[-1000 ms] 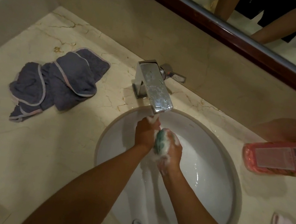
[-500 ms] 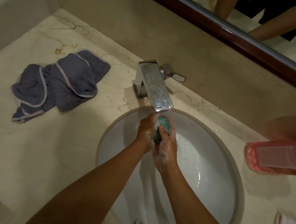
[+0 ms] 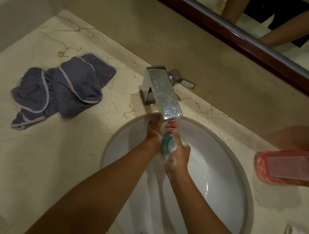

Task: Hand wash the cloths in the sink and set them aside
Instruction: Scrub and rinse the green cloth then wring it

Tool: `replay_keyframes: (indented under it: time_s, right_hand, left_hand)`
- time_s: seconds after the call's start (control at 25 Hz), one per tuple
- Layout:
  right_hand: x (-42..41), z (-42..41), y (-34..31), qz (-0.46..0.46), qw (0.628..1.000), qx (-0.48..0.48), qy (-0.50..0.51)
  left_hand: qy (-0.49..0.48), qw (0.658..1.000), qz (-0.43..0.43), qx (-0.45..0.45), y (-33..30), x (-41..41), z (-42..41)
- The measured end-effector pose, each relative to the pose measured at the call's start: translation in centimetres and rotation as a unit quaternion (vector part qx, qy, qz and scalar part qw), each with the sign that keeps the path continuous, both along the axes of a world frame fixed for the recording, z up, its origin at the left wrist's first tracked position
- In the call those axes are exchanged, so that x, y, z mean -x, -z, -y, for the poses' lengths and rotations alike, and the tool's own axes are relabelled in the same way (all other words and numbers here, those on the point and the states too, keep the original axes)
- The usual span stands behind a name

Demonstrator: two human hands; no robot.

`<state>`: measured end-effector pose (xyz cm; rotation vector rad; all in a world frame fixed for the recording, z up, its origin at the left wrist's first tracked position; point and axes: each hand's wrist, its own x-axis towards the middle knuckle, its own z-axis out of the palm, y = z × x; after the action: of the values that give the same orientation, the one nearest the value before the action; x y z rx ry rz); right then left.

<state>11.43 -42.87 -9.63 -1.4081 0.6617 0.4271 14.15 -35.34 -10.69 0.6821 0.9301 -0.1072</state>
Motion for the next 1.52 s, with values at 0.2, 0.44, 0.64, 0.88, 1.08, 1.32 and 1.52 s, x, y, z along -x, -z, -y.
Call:
replay_keyframes:
  time_s: [0.2,0.44,0.64,0.88,1.08,1.32,1.52]
  right_hand:
    - [0.8,1.2,0.8,-0.013,0.999,-0.022,0.048]
    - [1.0,0.8,0.3,-0.012,0.996,-0.077,0.051]
    - [1.2,1.7,0.5,-0.004,0.997,-0.056,0.054]
    - [1.2,2.0,-0.2,-0.012,0.995,-0.064,0.072]
    - [0.7,-0.4,-1.6,0.062,0.998,-0.025,0.000]
    - [0.0,-3.8,-1.2,0.014,0.997,-0.058,-0.039]
    - [0.5,-3.8,-0.1,0.021,0.996,-0.039,-0.082]
  left_hand:
    - [-0.031,0.999,0.038,-0.006,0.0,0.8,0.4]
    - [0.146,0.960,0.056,-0.232,0.2,2.5,-0.6]
    - [0.319,0.853,0.178,-0.373,-1.0,1.1,-2.9]
    - [0.340,0.842,0.179,-0.379,-0.9,1.9,-2.9]
    - [0.146,0.964,0.193,-0.109,-2.1,4.0,-2.1]
    - [0.055,0.986,0.083,-0.132,-2.2,5.9,-1.7]
    - [0.081,0.976,0.125,-0.161,-1.0,8.0,-1.4]
